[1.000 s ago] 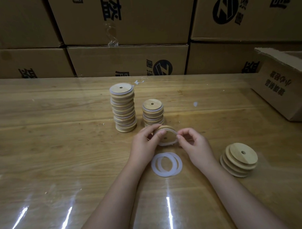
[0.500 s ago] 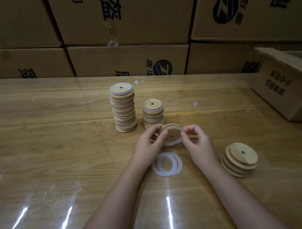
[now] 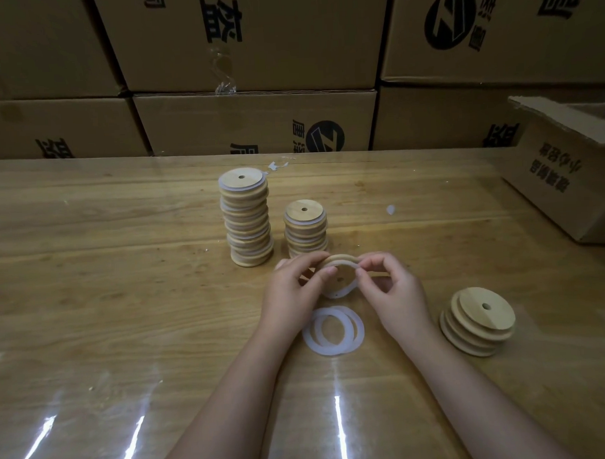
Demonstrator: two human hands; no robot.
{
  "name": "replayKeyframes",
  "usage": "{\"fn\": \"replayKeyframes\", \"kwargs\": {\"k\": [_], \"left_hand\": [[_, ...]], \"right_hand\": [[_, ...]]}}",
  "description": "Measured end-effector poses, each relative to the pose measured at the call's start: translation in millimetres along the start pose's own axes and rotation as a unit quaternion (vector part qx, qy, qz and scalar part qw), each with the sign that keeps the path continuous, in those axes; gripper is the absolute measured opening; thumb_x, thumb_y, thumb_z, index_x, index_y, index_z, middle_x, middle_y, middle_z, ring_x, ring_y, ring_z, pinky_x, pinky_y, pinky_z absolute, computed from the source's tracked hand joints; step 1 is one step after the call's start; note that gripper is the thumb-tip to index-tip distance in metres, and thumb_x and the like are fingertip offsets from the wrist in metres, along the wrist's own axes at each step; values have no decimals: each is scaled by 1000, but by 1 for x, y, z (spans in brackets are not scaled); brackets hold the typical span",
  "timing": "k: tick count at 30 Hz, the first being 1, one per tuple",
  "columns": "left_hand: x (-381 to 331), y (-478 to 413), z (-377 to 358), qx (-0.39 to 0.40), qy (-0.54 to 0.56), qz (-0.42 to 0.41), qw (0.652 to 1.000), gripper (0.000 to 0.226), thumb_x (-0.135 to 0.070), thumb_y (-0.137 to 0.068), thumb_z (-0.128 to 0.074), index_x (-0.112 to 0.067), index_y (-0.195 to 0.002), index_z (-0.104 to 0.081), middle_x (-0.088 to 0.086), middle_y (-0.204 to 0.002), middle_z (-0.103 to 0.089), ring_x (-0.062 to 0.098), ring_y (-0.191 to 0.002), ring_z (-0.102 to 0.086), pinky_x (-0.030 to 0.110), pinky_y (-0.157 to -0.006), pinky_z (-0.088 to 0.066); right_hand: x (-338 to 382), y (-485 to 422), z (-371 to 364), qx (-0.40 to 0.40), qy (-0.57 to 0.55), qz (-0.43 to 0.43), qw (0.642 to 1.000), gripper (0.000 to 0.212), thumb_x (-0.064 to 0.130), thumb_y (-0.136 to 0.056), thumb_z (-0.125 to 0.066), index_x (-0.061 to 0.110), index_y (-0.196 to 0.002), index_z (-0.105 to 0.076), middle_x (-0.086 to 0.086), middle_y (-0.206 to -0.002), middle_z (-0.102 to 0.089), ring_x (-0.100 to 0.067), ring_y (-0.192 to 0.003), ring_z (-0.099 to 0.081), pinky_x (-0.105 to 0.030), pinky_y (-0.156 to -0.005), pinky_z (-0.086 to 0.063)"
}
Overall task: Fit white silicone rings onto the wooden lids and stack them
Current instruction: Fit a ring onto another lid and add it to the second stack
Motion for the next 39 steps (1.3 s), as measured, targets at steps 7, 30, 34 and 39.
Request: {"fn": "replayKeyframes", "kwargs": {"k": [7, 30, 34, 39], "left_hand": [[-2, 0, -1, 9, 9, 0, 1000, 18, -24, -82, -70, -33, -97, -69, -29, -84, -63, 11, -82, -57, 28, -74, -48], [4, 1, 0, 8, 37, 50, 998, 20, -29, -83, -68, -47, -87, -61, -22, -81, -64, 6, -85, -57, 18, -73, -43], [-5, 1, -1, 25, 35, 16, 999, 24, -30, -83, -69, -50, -92, -61, -32, -88, -64, 9, -89, -55, 16, -76, -42], [2, 0, -2, 28, 98, 48, 994, 19, -25, -84, -68, -39, -97, -65, -8, -99, -69, 3, -90, -62, 22, -81, -49]], "right_hand": [[-5, -1, 4, -22, -30, -40, 999, 26, 3, -85, -62, 28, -79, -61, 6, -87, -67, -2, -77, -62, -13, -68, -49], [-24, -1, -2, 34, -19, -136, 990, 16, 12, -85, -63, 25, -75, -62, 4, -79, -66, -16, -77, -63, -46, -80, -55], [-21, -1, -5, 42, -24, -115, 992, 21, 8, -85, -62, 26, -75, -60, 6, -81, -65, -13, -76, -61, -40, -76, -54], [-21, -1, -8, 60, -16, -114, 991, 20, 9, -83, -65, 27, -77, -59, 6, -83, -64, -9, -79, -61, -30, -74, -53]]}}
Point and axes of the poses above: each hand's wrist, its own y-axis away from the middle knuckle, its own z-axis out of the back of the hand, x = y × z, the point moved 8 cm from there along -y, towards the middle knuckle
